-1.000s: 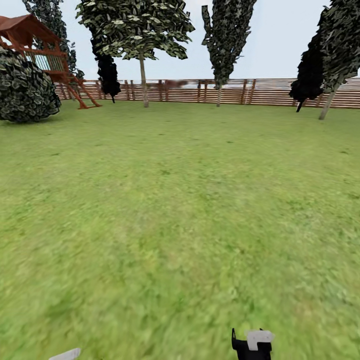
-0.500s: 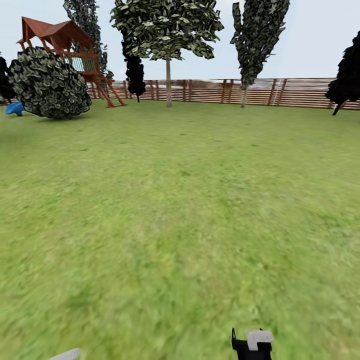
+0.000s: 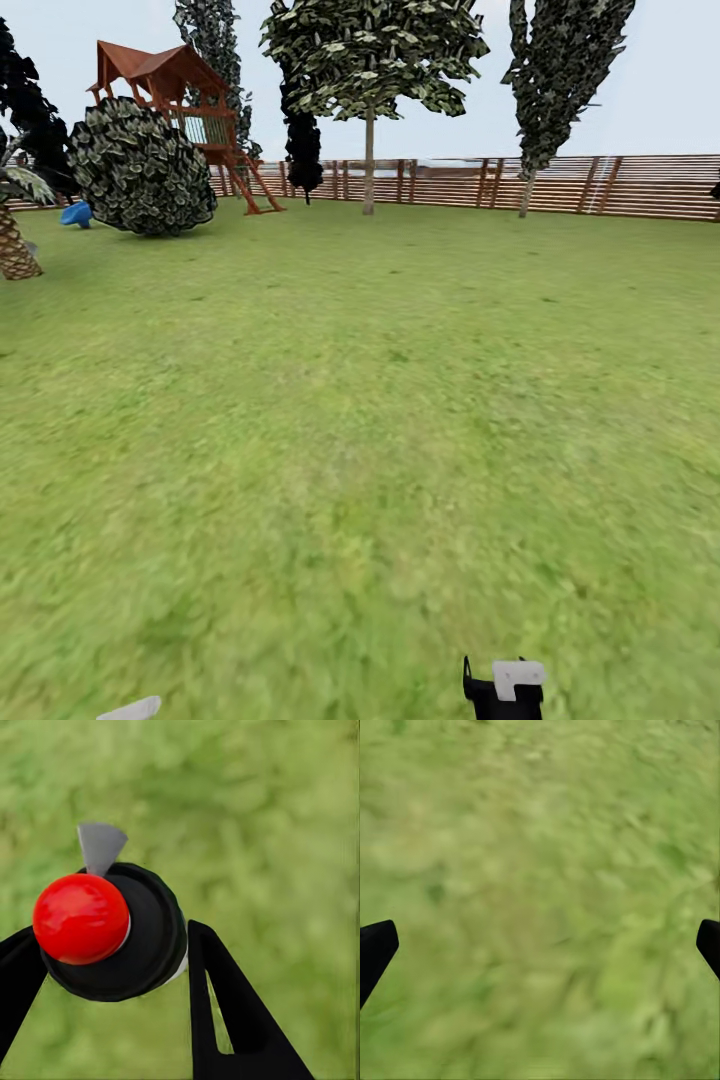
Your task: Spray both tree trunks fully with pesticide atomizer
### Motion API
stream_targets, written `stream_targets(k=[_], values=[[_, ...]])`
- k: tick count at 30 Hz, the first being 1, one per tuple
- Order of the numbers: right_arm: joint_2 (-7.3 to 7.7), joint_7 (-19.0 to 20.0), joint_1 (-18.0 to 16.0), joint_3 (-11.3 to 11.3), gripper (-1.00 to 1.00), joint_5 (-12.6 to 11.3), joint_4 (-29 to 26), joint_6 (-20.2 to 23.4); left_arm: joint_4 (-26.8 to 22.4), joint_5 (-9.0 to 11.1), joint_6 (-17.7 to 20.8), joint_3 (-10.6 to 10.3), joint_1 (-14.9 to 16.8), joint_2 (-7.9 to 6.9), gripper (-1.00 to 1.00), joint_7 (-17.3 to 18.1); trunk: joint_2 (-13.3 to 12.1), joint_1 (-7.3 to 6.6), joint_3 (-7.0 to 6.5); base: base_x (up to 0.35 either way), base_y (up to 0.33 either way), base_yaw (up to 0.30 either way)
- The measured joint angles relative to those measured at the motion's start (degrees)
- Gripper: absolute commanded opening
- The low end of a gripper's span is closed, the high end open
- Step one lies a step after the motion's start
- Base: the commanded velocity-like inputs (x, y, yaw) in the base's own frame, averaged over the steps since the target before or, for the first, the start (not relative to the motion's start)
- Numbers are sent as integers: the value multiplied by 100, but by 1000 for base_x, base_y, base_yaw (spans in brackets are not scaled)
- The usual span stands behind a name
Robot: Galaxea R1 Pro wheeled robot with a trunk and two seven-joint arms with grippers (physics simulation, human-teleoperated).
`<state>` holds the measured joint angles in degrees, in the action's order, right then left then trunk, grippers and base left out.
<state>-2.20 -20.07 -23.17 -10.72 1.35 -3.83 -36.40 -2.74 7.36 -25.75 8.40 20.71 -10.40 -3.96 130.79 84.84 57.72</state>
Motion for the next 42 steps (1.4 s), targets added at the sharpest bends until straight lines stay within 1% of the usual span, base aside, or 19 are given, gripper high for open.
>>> stream_targets(k=[3, 6, 9, 12, 17, 42], values=[[22, 4, 0, 0, 100, 1, 0, 0, -2, -3, 0, -1, 0, -19, -100, 1, 0, 0, 0, 338, 0, 1], [11, 8, 0, -6, 100, 6, 5, 2, -2, -10, 1, -2, 0, -23, -100, 1, 0, 0, 0, 338, 0, 0], [17, 8, 3, 2, 100, 5, 182, 14, 0, -10, 1, 1, 0, -37, -100, 0, 0, 0, 0, 338, 0, 0], [16, 8, 102, 1, 100, 7, 228, 16, 5, -20, -6, -2, 0, -28, -100, 1, 0, 0, 0, 338, 0, 0], [17, 8, 192, -1, 100, 8, 237, 17, 6, -21, -8, 1, -8, -61, -100, 1, 0, 0, 0, 338, 0, 0], [11, 8, 204, -1, 100, 8, 237, 17, -3, -40, -8, -14, -9, -76, -100, 10, 0, 0, 0, 338, 0, 0]])
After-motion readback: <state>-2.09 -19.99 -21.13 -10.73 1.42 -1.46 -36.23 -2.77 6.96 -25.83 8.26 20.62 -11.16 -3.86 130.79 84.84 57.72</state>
